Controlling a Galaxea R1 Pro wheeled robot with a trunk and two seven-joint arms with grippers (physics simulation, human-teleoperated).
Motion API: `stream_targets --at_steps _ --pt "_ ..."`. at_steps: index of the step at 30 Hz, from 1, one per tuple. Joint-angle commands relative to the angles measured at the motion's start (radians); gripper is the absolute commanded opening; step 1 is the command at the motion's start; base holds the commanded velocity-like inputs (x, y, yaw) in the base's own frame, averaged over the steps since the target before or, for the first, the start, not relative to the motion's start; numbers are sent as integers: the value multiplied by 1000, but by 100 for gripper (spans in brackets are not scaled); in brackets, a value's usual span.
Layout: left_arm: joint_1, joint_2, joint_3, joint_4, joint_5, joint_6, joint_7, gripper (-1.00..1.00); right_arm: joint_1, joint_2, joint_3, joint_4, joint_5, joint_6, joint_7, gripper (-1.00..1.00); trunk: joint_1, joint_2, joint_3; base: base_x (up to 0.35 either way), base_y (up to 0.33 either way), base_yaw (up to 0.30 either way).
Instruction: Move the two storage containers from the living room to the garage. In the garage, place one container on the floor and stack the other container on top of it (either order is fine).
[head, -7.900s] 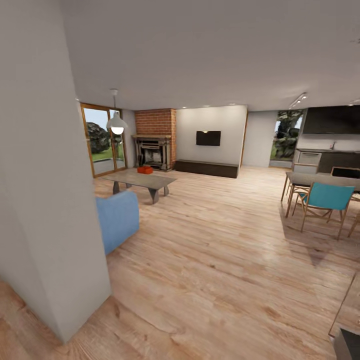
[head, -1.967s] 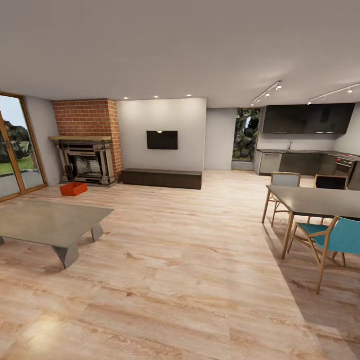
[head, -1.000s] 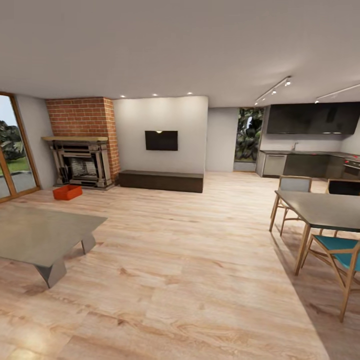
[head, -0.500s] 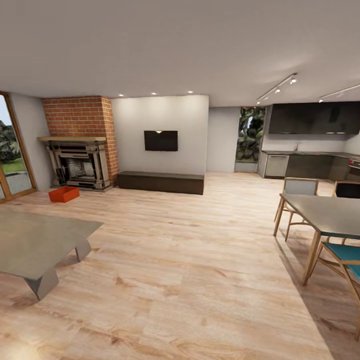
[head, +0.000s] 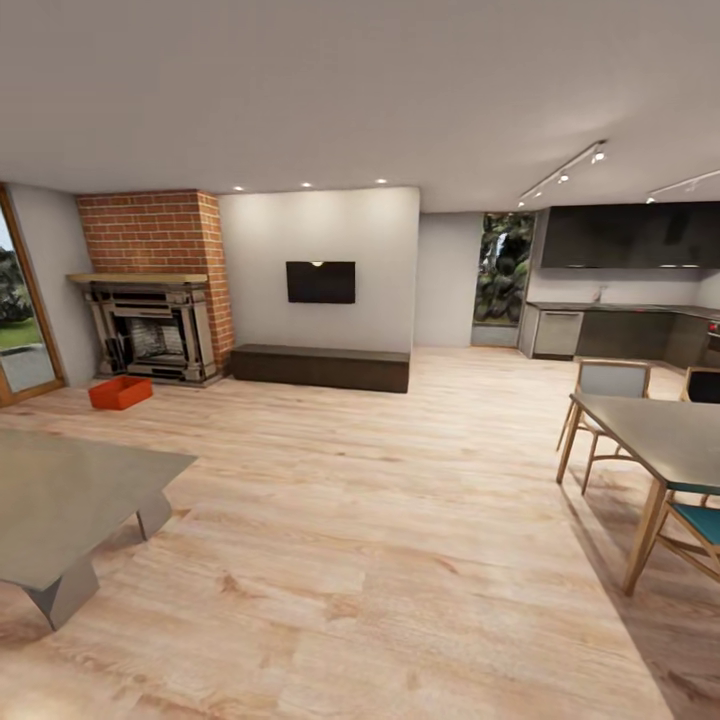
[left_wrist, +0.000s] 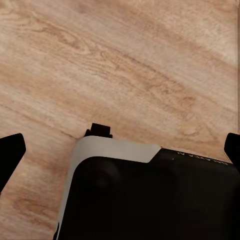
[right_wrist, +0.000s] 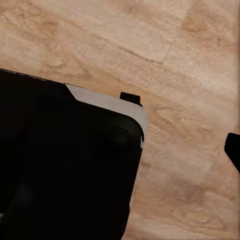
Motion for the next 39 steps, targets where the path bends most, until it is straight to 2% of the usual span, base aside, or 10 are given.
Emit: stream_targets --at_steps 1,39 --pt "-1 0 -7 1 9 -3 -3 100 -1 0 3 3 1 -6 2 100 1 -1 -1 323 0 0" --pt "-1 0 -6 1 10 0 -3 100 -2 1 -5 2 -1 -14 2 100 1 -1 -1 323 0 0"
